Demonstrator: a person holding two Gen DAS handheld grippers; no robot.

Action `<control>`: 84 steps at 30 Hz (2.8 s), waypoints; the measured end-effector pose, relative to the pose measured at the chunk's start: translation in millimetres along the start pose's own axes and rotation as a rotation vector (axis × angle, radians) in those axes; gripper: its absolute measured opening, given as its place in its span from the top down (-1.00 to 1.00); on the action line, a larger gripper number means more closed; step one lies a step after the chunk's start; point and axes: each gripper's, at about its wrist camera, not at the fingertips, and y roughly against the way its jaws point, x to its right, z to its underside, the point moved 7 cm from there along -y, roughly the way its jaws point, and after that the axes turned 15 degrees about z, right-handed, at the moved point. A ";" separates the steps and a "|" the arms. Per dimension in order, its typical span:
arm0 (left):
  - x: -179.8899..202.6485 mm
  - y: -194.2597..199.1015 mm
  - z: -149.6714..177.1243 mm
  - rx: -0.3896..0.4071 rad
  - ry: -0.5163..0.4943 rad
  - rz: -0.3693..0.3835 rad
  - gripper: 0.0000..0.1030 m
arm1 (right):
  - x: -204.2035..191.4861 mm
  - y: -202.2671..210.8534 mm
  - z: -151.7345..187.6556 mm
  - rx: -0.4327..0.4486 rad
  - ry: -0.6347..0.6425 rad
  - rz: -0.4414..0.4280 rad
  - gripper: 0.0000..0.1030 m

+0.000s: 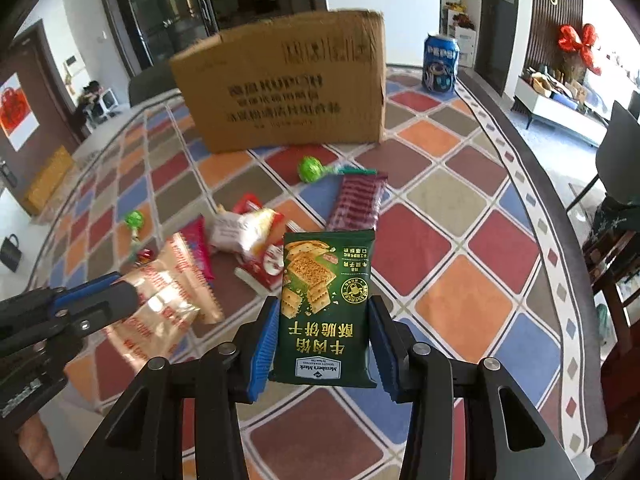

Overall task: Organize snacks
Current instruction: 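Carry both bags over the box and open both tools to drop them, then move both open tools back toward the remaining snacks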

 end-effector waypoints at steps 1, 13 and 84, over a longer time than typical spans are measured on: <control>0.8 2.2 -2.0 0.007 -0.004 -0.001 0.74 | -0.5 3.2 -1.6 0.007 0.000 -0.005 0.13; 7.8 25.5 -38.2 0.117 -0.060 -0.027 0.74 | -0.9 29.5 -31.6 0.105 -0.009 -0.030 0.13; -55.5 -8.6 -247.3 0.241 -0.190 -0.229 0.21 | -20.4 -22.0 -262.3 0.272 -0.019 0.005 -0.09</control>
